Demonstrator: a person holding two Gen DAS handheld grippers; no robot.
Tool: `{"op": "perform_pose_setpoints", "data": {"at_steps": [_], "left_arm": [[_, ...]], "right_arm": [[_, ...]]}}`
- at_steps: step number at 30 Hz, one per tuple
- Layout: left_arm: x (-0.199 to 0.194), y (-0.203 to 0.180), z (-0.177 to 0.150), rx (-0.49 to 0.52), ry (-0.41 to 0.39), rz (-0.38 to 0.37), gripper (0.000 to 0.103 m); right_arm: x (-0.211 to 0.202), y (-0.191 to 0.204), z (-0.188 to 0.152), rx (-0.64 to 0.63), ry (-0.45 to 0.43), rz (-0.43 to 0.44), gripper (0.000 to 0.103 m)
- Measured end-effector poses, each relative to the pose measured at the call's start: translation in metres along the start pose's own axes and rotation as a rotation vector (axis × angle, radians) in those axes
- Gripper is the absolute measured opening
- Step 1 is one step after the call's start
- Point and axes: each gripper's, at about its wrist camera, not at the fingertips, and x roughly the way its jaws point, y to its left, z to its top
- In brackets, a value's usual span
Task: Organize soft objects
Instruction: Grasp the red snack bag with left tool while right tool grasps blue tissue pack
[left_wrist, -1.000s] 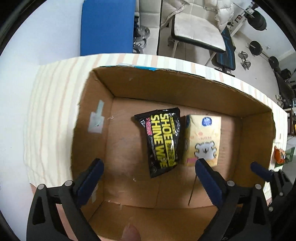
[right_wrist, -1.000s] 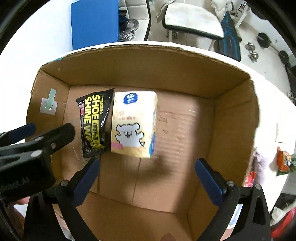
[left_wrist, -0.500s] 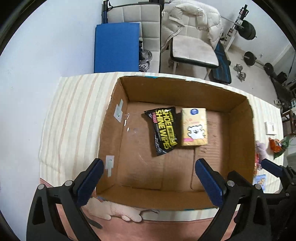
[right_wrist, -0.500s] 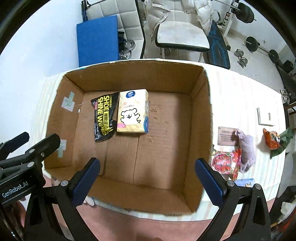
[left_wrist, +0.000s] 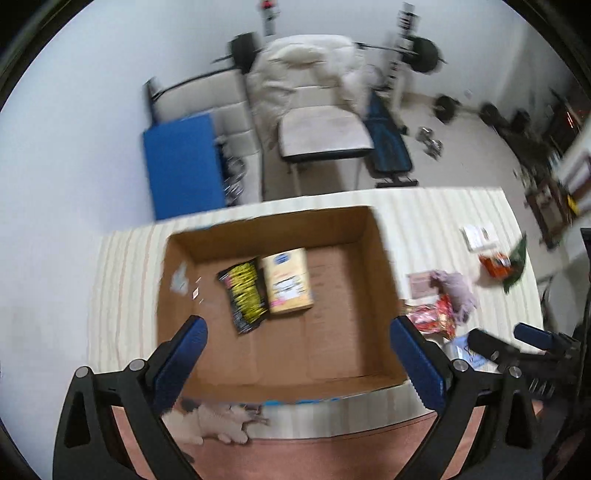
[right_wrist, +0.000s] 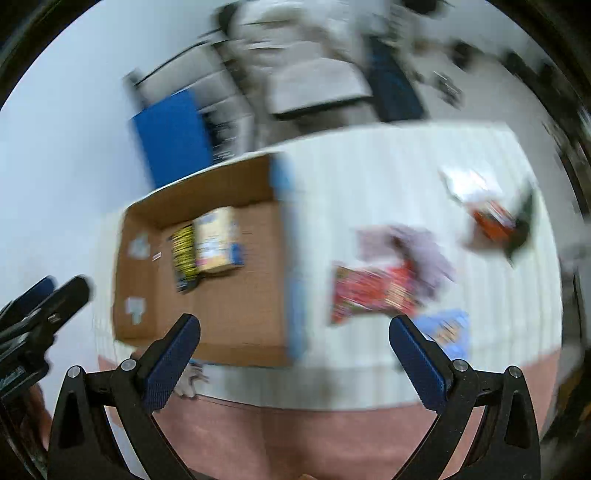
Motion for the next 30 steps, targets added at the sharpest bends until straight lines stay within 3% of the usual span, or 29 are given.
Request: {"op": "perform_pose_setpoints", "data": {"at_steps": [5, 8, 11, 15, 18, 20, 23, 26, 30], "left_arm": [[0.048, -0.098, 0.014, 0.288, 0.066, 0.013, 0.101], [0.082, -0.142, 0.018, 0.450, 0.110, 0.056, 0.101], [0.118, -0.176, 0.021, 0.591, 0.143, 0.124, 0.101], [0.148, -0.194, 0.016, 0.684, 0.172, 0.154, 0.101], [0.167, -0.206, 0.014, 0.755, 0.203, 0.163, 0.101], [0.174, -0.213, 0.012, 0.801, 0.219, 0.154, 0.101], [0.190, -0.225, 0.005, 0.875, 0.294, 0.102, 0.101], [0.212, -0.244, -0.009, 0.970, 0.383, 0.049, 0.101], [0.242, -0.262, -0.029, 1.089, 0.457, 0.081, 0.101]], "right_arm": [[0.034, -0.131, -0.029, 0.405, 0.108, 0.007, 0.103], [0.075, -0.181, -0.051, 0.601, 0.178, 0.016, 0.103], [0.109, -0.208, -0.065, 0.755, 0.215, 0.050, 0.103], [0.140, -0.225, -0.070, 0.922, 0.221, 0.112, 0.103], [0.158, -0.226, -0.064, 0.941, 0.251, 0.060, 0.097], [0.168, -0.226, -0.062, 0.925, 0.297, 0.027, 0.079], [0.168, -0.222, -0.058, 0.804, 0.334, 0.003, 0.069], [0.165, -0.221, -0.052, 0.633, 0.378, -0.051, 0.069], [0.159, -0.227, -0.053, 0.479, 0.407, -0.122, 0.069]]}}
